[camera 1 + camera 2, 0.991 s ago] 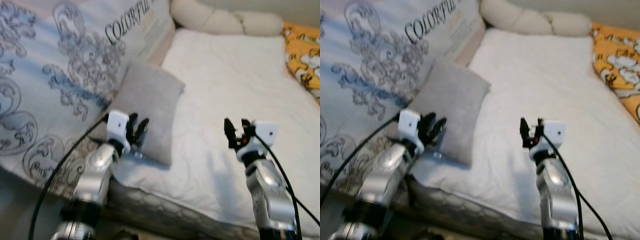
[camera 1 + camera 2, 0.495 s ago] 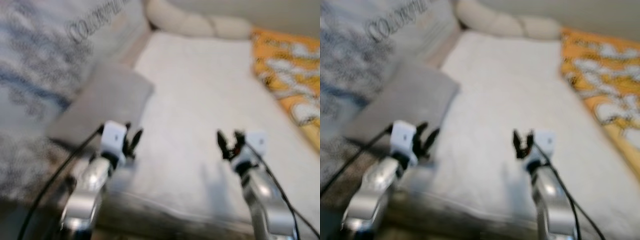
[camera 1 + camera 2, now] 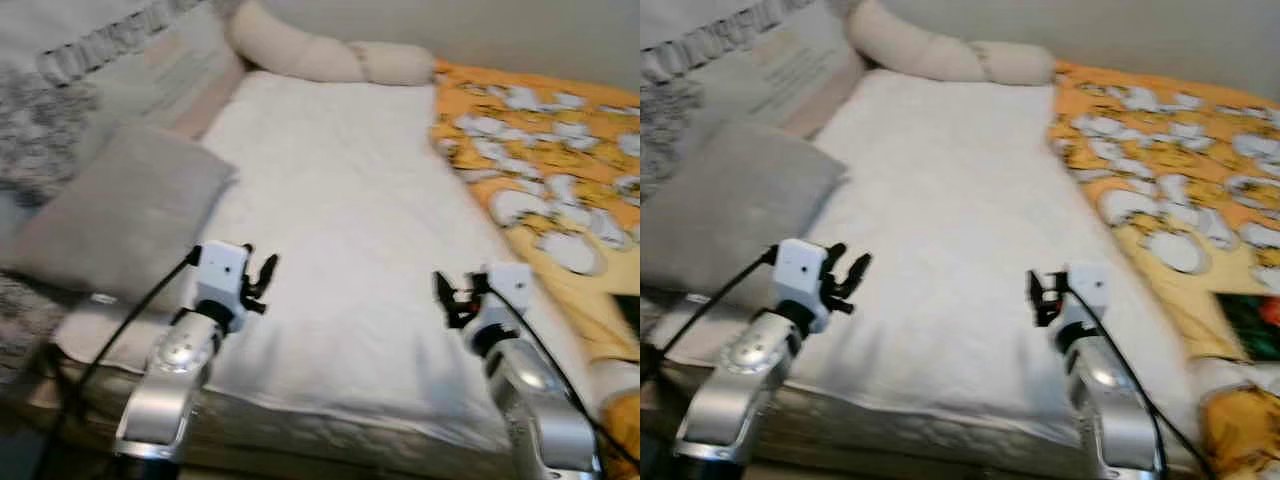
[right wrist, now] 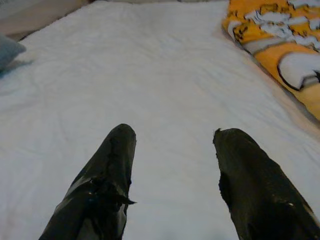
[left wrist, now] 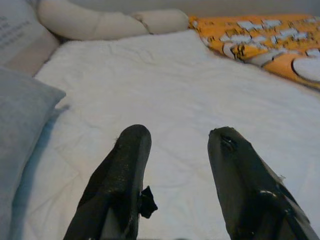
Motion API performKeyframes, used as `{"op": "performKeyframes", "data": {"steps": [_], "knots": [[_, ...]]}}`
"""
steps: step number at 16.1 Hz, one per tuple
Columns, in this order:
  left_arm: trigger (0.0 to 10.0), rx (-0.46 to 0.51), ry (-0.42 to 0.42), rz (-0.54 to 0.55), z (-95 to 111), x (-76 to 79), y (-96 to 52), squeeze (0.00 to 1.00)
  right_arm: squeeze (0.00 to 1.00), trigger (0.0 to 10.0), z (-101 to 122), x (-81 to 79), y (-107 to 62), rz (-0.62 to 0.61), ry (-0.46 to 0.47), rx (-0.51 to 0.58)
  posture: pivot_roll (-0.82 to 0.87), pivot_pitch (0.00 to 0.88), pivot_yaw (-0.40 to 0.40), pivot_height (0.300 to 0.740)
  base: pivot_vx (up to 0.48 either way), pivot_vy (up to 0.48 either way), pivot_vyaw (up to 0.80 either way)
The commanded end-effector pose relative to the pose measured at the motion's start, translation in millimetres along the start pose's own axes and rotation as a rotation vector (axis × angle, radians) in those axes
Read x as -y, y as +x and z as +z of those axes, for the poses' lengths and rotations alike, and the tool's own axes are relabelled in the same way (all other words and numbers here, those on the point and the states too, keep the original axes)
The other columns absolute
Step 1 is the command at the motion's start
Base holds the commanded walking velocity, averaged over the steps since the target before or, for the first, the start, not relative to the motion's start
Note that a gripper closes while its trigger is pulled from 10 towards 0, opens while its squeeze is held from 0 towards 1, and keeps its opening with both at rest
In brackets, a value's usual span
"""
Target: Clean up the room
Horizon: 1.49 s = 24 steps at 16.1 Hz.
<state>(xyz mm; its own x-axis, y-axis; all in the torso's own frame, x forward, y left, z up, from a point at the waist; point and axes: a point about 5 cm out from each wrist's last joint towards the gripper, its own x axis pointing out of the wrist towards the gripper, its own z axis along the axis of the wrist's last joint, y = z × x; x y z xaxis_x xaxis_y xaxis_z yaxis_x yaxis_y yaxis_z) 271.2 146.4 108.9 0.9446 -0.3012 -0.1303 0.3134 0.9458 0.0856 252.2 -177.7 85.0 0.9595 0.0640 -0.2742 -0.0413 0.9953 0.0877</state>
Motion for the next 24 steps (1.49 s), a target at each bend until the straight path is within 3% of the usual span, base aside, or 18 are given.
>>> {"op": "performKeyframes", "data": {"steps": [1,12,14,24], "knots": [[10.0,0.01,0.005,-0.002,5.2,3.3,2.5,0.0,0.0,10.0,2.7,11.0,3.1,-0.04,-0.016,-0.013,-0.05,0.0,0.001,0.74,0.0,-0.48,0.0],[10.0,-0.004,0.008,-0.001,7.7,3.0,6.4,0.0,0.0,10.0,-3.3,9.2,12.7,-0.029,-0.019,-0.069,-0.05,0.0,0.008,0.74,0.0,-0.48,0.0],[10.0,-0.017,-0.052,0.019,7.6,-0.2,8.3,0.0,0.0,10.0,-2.9,6.8,14.7,-0.023,-0.018,-0.07,-0.05,0.0,0.01,0.74,0.0,0.0,0.0],[10.0,-0.011,-0.061,-0.003,10.1,-6.7,8.8,0.0,0.0,10.0,-4.4,-3.8,18.8,0.02,0.01,-0.086,-0.05,0.0,0.02,0.74,0.053,0.0,0.0]]}}
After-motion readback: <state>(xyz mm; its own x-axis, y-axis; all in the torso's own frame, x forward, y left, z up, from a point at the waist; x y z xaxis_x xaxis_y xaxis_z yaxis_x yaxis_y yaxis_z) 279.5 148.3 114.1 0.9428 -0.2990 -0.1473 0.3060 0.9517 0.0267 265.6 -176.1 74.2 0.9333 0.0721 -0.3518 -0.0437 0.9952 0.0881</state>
